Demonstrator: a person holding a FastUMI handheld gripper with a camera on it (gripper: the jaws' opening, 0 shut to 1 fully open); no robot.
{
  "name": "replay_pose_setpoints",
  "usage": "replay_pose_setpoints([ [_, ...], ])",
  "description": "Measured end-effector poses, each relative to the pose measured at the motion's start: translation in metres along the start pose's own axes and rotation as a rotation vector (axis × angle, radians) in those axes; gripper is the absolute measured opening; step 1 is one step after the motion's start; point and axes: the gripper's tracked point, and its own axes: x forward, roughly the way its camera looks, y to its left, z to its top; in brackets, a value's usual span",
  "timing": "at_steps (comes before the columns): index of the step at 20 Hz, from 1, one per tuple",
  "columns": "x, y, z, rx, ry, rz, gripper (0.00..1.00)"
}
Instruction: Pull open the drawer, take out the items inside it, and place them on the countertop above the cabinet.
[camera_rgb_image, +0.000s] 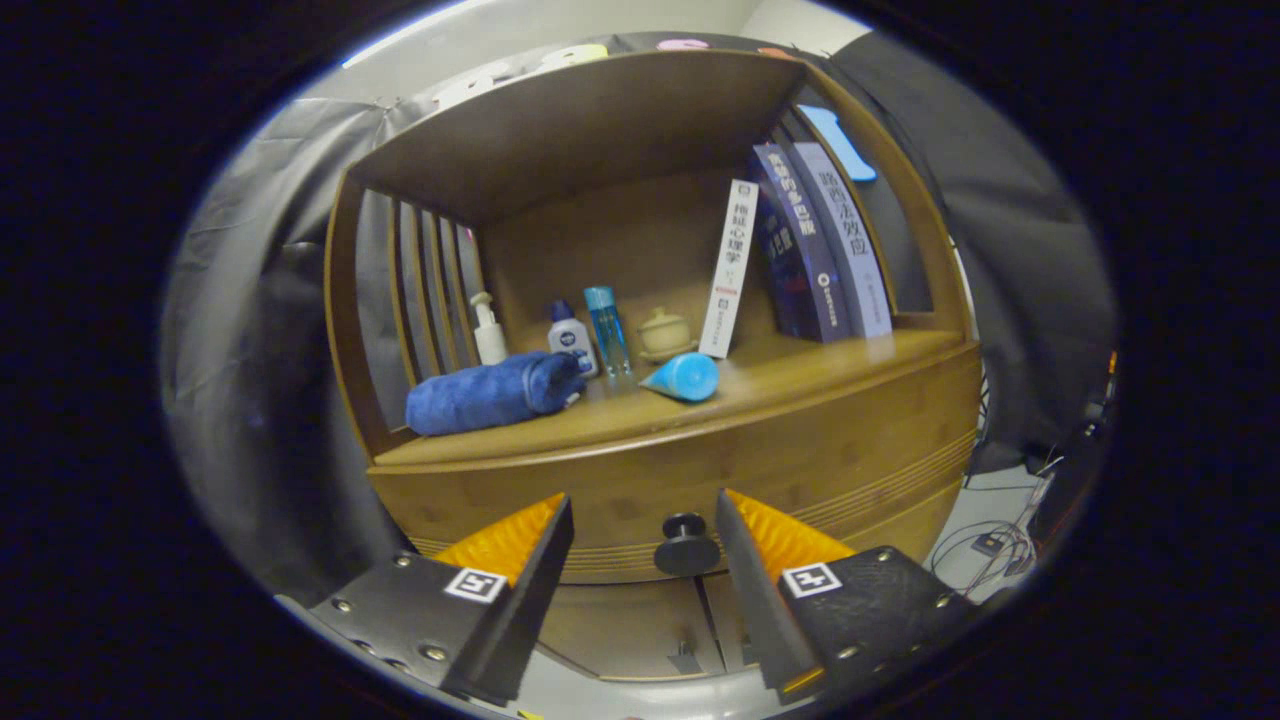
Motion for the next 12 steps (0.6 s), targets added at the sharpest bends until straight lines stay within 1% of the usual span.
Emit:
replay_pose_setpoints([
  [1, 0.008, -0.003, -0.007, 0.001, 0.018, -0.009, 0.8],
  [2, 0.013, -0.006, -0.011, -0.005, 0.029, -0.015, 0.78],
  [3, 0.019, -0.005, -0.017, -0.01, 0.049, -0.006, 0.78],
  [5, 0.025, -0.006, -0.025, -0.043, 0.072, -0.02, 0.78],
  [6, 0.024, -0.016, -0.025, -0.062, 0.069, -0.058, 0.67],
  [8, 0.028, -0.019, -0.027, -0.078, 0.068, -0.037, 0.45],
  [9, 0.03, -0.019, -0.026, -0.072, 0.068, -0.026, 0.45],
  [11, 0.032, -0.02, -0.031, -0.049, 0.069, -0.036, 0.46],
  [12, 0.028, -0.021, -0.028, -0.054, 0.075, -0.047, 0.43],
])
